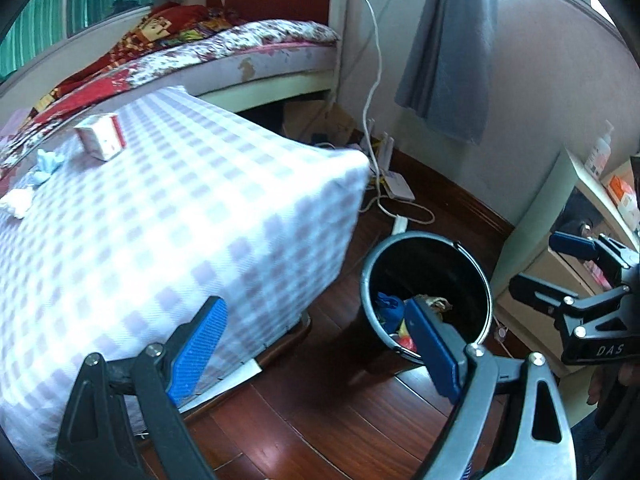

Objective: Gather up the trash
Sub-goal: 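Move both tools back over the bed toward the carton and tissue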

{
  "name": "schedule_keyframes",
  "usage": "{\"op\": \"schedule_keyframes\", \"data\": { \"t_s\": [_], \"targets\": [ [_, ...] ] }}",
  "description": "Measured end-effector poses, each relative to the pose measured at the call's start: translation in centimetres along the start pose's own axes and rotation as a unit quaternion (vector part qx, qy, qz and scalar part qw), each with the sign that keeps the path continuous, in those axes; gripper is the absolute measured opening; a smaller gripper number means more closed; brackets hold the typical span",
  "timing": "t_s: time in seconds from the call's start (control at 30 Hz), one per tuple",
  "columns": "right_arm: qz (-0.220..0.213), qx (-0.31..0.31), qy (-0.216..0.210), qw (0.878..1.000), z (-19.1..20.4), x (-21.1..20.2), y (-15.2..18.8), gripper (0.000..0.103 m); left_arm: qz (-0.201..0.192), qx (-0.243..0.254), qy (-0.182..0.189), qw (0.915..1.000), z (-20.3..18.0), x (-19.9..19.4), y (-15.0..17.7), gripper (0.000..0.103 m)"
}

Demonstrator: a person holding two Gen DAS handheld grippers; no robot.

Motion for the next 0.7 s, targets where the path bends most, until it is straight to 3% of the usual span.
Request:
{"op": "schedule_keyframes", "data": {
  "t_s": [0.37,0.7],
  "targets": [
    [-0.029,-0.035,-0.045,0.998,5.7,-0.2,-3.9,0.102,-0.031,-0.044,-0.039,0.9978,5.8,-3.3,-1.1,0.094],
    [-0.044,-0.076,-0.104,0.991,12.7,1.1,-7.5,0.102,-0.035,-0.099,-0.125,0.9867,14.9,-5.7,-0.7,0.094]
  ]
}}
Point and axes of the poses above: each gripper's, at about its wrist camera, not at the fingertips, and x roughly the way its jaws point, z to its left, y to its underside, the point moved 3 cm from there along x, roughly the way its jaws point, and after that the axes turned 4 degrees about -z, right-handed, at the moved point
